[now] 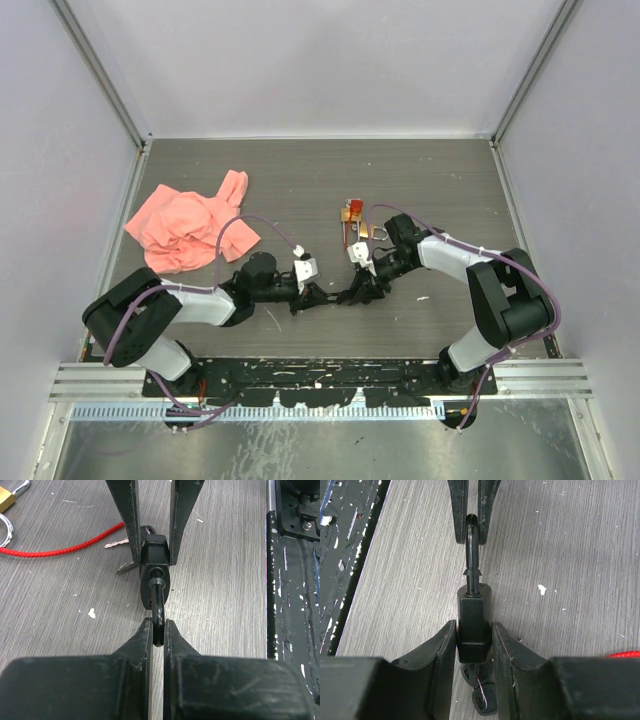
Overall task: Lock with the key
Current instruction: Lock the lock.
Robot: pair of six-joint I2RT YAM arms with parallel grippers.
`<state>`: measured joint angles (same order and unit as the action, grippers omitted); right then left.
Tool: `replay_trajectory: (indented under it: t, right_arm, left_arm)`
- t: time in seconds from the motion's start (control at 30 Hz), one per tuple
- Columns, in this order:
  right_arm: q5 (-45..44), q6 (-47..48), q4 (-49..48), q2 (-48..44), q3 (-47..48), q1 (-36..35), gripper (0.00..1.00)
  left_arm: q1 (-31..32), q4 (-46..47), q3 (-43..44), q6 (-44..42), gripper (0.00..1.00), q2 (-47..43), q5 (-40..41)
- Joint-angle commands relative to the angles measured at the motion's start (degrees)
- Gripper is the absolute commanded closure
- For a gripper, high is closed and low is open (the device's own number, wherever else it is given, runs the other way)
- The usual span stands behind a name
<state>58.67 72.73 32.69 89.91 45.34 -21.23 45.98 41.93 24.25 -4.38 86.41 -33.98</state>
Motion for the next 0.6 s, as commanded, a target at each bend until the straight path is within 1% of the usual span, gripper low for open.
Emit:
replay_trajectory:
  t: [0.0, 0.17, 0.27, 0.3, 0.33, 0.47, 0.57]
  right_arm:
    - [-7.2, 0.0, 4.5, 2.1, -1.1, 0.2, 0.99]
    - [-7.0, 0.3, 4.8, 2.0, -1.1, 0.2, 0.98]
    - [-7.0, 0.7, 4.8, 1.4, -1.7, 0.2, 0.93]
    - [-6.9, 1.1, 5.0, 1.1, -1.9, 0.3, 0.93]
    - [-6.8, 1.5, 5.2, 1.0, -2.0, 0.3, 0.98]
    - [-6.8, 1.8, 5.9, 1.2, -1.8, 0.2, 0.99]
    - [-6.7, 1.9, 6.1, 1.4, -1.7, 0.2, 0.98]
  left_arm:
    - [0.4, 0.3, 2.0, -2.6, 1.0, -1.4, 2.3]
    - [0.4, -0.4, 2.5, -2.3, 1.0, -0.7, 0.7]
    - [0.6, -0.4, 2.9, -2.1, 1.0, 0.5, 0.9]
    - [0.6, -0.4, 2.9, -2.3, 1.0, 0.6, 1.3]
    - [0.6, -0.3, 2.9, -2.6, 1.0, 0.6, 1.9]
    - [0.7, -0.3, 2.8, -3.8, 1.0, -0.3, 4.2]
    - [0.7, -0.4, 3.0, -4.1, 1.0, -0.5, 4.1]
